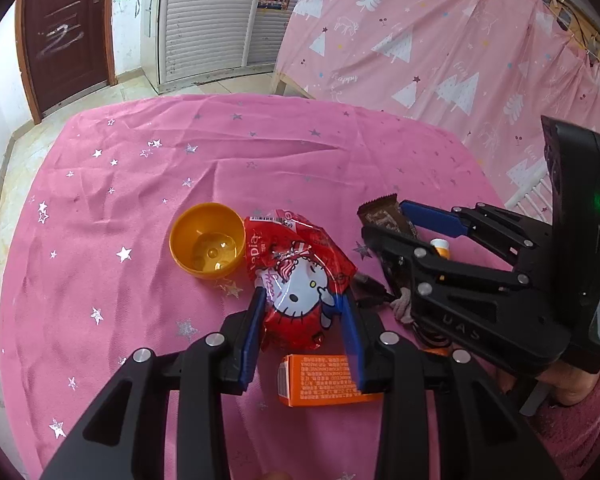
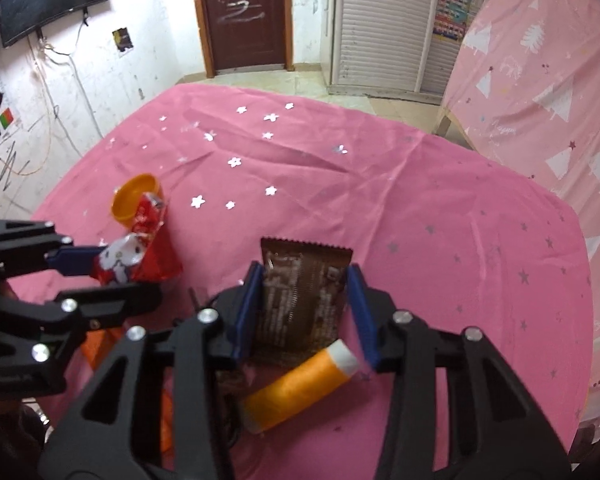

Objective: Collect trash
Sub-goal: 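Grasp the red Hello Kitty candy bag with the left gripper while the right grasps the brown wrapper, then carry the candy bag and brown wrapper to the yellow bin and release both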

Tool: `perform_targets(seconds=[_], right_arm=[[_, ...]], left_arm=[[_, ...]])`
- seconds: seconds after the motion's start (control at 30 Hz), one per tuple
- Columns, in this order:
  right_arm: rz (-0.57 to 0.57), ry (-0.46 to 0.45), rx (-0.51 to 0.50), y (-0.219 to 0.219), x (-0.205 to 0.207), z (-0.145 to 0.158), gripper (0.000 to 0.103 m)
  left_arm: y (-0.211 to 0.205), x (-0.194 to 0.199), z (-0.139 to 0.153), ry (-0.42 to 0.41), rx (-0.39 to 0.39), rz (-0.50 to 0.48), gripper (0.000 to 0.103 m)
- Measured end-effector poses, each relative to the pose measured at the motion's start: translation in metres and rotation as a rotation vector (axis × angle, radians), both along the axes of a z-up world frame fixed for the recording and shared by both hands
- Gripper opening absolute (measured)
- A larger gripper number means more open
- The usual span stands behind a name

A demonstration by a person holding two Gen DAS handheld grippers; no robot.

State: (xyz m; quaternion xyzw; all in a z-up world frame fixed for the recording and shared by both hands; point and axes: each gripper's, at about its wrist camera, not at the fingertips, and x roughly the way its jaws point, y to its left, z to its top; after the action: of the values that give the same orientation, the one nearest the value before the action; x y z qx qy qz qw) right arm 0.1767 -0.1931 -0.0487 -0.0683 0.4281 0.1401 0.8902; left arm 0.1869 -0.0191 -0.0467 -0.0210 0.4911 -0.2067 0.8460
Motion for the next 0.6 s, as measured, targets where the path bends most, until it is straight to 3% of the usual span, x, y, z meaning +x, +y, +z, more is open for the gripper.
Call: perform_targets(seconds=[0.6], right_arm=[[-0.057, -0.070, 0.078, -0.044, -0.009, 0.023, 0.038]], left_arm=[[-0.036, -0.018, 0.034, -0.099, 0.047, -0.012, 0.030]])
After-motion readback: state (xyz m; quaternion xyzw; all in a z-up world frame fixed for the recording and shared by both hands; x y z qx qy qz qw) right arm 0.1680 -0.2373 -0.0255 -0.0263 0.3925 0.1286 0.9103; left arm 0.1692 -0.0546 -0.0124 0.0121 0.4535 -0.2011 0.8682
